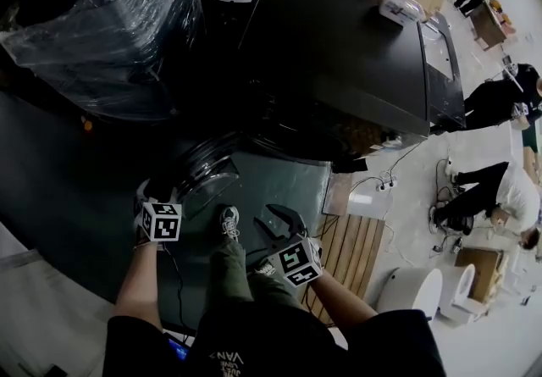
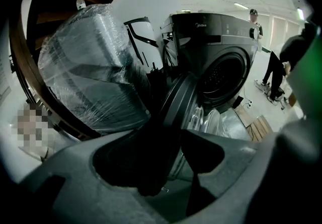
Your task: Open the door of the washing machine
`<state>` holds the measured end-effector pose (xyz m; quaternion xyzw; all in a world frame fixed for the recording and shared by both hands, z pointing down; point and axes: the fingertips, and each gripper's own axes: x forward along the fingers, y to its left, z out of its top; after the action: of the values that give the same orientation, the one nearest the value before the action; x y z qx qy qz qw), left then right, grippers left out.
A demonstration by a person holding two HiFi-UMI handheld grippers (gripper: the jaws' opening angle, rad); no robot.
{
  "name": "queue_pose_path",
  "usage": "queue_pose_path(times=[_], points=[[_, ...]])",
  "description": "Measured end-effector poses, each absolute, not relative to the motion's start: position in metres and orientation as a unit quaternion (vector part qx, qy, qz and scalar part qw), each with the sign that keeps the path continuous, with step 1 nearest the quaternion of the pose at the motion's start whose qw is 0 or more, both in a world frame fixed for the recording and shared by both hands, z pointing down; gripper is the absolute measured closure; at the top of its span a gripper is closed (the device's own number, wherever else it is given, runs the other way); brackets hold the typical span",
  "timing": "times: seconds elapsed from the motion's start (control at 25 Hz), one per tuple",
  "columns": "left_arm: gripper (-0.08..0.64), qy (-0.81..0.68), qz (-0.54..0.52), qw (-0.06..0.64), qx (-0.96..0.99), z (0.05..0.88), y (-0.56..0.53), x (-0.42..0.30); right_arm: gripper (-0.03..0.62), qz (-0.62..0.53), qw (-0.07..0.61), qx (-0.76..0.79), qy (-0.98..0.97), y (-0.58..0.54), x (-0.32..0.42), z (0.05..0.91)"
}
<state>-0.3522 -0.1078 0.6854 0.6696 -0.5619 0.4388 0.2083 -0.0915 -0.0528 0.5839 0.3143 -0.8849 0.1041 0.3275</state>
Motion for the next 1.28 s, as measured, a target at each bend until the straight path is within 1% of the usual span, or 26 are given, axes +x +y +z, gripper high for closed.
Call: queue_pose_path(times=[0.28,0.68,1.12,1.28], points=[[0.288,-0.533,0.460,0.195,0.683,0.685,-0.137,-0.374,0.428,0.097,0.326,0.296,-0.893,-0.098,-0.131,0.578],[0.275,-0.505,0.483,0.155,0.698,0.686,-0.176,-0.400,0.429,0.088,0.336,0.263,-0.900,-0.142,-0.178,0.583],[0.268,-0.482,0.504,0.131,0.705,0.686,-0.206,-0.416,0.431,0.086,0.334,0.254,-0.903,-0.168,-0.200,0.583],[0.267,-0.485,0.509,0.136,0.698,0.685,-0.208,-0.419,0.431,0.081,0.334,0.253,-0.904,-0.172,-0.196,0.577]])
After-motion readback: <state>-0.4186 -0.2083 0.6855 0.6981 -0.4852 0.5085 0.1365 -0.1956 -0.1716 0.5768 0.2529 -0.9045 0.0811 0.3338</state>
